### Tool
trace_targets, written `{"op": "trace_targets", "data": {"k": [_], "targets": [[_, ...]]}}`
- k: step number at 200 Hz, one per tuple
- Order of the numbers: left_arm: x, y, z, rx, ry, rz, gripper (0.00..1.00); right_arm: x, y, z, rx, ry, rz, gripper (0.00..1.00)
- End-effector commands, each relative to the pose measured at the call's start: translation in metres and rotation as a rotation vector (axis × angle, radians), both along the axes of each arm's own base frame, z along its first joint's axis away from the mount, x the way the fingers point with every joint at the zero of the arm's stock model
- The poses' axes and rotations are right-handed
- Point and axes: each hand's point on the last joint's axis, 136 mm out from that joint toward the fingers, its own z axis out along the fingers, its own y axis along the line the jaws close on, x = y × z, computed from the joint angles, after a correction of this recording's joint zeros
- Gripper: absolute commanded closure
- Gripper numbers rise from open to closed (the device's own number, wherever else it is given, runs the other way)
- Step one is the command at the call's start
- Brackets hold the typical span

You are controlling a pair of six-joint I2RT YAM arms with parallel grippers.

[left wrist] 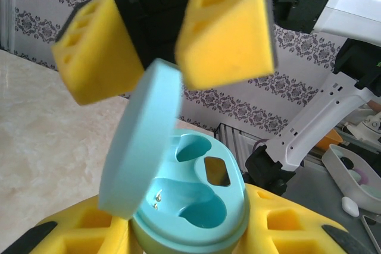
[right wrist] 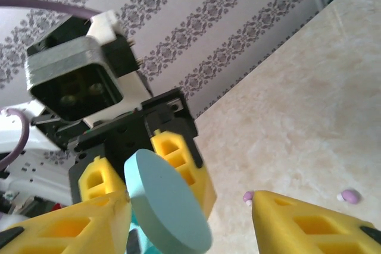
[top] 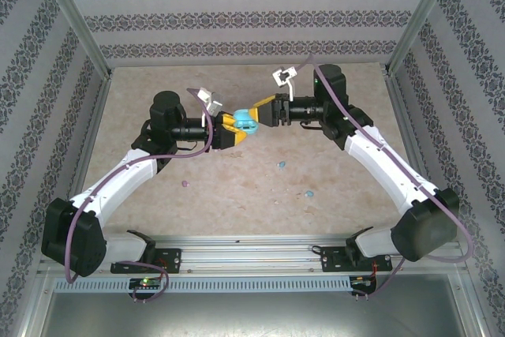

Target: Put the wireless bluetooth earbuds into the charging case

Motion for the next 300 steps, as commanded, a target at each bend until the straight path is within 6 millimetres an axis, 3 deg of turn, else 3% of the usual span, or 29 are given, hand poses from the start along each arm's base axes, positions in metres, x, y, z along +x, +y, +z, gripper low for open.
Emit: {"op": "trace_targets", "data": {"k": [1,77,158,191,300], "targets": [[-0.012,-0.001,0.018,-0.037,-0.063,-0.045,0.91,0.008,0.003,-0.005,-0.004,0.007,-0.029,0.43],[-0.012,-0.001,0.019,-0.043,-0.052,-0.048,0.91,0.001,0.016,-0.011,-0.004,0.017,0.042,0.42],[-0.01,0.001,0.006,-0.019,-0.15,-0.015,0.9,0.0,0.022,-0.002,0.008,-0.048,0.053,0.82],[-0.009,0.002,0.004,-0.023,-0.168,-0.004,0.78,-0.009,0.027,-0.004,-0.022,-0.148,0.051,0.96],[-0.011,0.004,0.007,-0.037,-0.186,0.009,0.46,-0.011,0.031,-0.009,-0.054,-0.2,0.036,1.0]]}}
